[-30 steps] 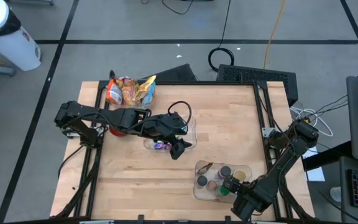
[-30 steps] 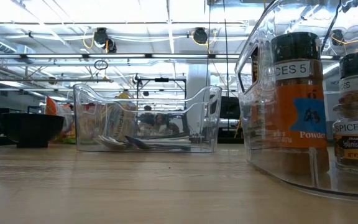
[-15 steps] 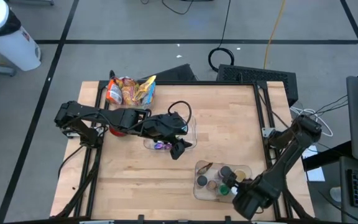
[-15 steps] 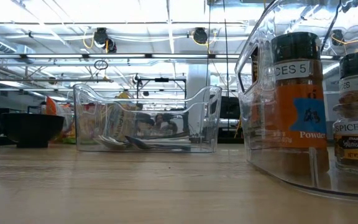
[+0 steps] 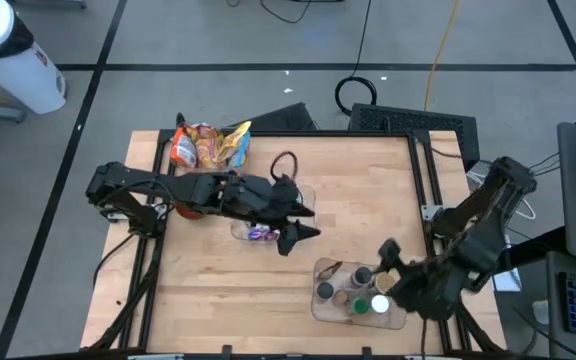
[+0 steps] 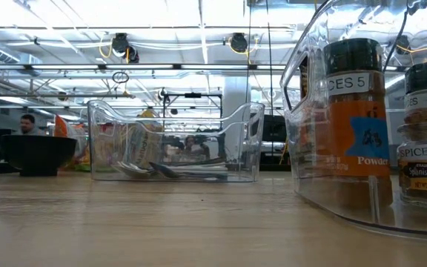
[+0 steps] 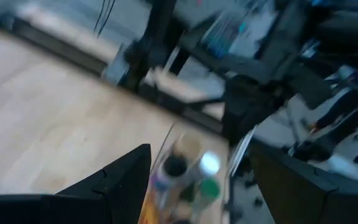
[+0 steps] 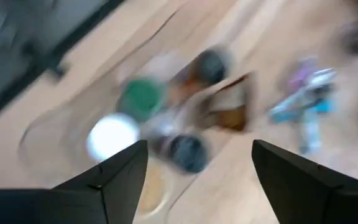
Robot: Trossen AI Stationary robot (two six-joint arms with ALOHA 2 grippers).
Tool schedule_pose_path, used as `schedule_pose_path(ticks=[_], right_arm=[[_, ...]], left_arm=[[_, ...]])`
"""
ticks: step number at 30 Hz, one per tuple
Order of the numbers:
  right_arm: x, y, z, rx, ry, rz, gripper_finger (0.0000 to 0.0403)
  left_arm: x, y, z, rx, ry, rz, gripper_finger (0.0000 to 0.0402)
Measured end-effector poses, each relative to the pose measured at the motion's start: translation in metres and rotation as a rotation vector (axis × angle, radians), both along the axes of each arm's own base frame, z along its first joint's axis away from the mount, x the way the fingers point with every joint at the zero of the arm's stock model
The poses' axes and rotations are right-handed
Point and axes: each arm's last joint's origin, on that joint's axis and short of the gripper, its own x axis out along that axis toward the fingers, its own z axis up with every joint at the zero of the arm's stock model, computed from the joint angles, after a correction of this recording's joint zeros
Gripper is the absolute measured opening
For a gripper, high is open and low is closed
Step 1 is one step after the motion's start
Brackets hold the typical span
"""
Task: Pick & Place Food Item
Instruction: Return to Home Position
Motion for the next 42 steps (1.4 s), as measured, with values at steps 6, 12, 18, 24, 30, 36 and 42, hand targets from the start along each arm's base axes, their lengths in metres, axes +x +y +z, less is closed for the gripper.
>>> schedule_pose_path(ticks=[6,12,18,24,30,36,42], right_arm=[[-0.010,-0.038,0.043,0.202,-0.272,-0.207,0.0230],[-0.021,-0.079,0.077,0.359,-0.464,-0.324,0.0155],[-0.038,-0.111,0.099,0.333,-0.647,-0.391,0.0082],[-0.049,-0.133,0.098,0.337,-0.723,-0.465,0.0021],[-0.052,-0.149,0.067,0.424,-0.815,-0.502,0.0005],[-0.057,-0.168,0.037,0.557,-0.888,-0.463,0.0001],[-0.056,-0.184,0.009,0.616,-0.901,-0.492,0.0000]], left_arm=[[-0.020,0.016,0.044,0.062,-0.263,0.007,0.0282],[-0.065,0.032,0.085,0.183,-0.409,0.050,0.0282],[-0.108,0.037,0.102,0.305,-0.386,0.129,0.0282],[-0.145,0.043,0.104,0.384,-0.378,0.188,0.0282],[-0.189,0.054,0.084,0.381,-0.427,0.234,0.0282],[-0.229,0.064,0.054,0.379,-0.507,0.294,0.0282],[-0.253,0.070,0.020,0.394,-0.504,0.333,0.0282]])
